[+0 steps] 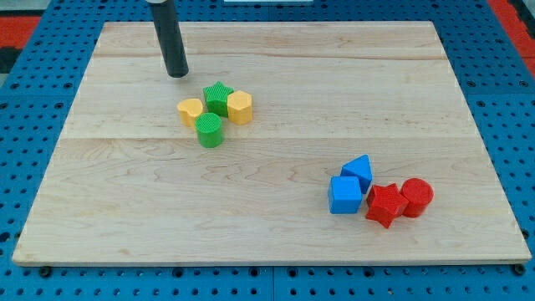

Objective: Move the blue cube to the left of the red star

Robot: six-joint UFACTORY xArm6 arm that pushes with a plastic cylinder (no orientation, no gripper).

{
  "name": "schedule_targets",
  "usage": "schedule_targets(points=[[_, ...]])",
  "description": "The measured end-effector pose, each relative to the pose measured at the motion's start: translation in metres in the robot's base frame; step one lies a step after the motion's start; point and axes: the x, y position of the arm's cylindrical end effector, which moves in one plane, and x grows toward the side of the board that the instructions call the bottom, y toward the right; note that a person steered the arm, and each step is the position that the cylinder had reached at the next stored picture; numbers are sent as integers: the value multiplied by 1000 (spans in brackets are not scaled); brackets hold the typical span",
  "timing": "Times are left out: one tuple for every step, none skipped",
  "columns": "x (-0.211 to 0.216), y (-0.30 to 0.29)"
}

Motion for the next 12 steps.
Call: schedule_targets(points=[[35, -17], [39, -18], [39, -18], [48, -19], [94, -30], [123, -7], [135, 66], [150, 83], [151, 83], [156, 83], [164, 83], [167, 86]])
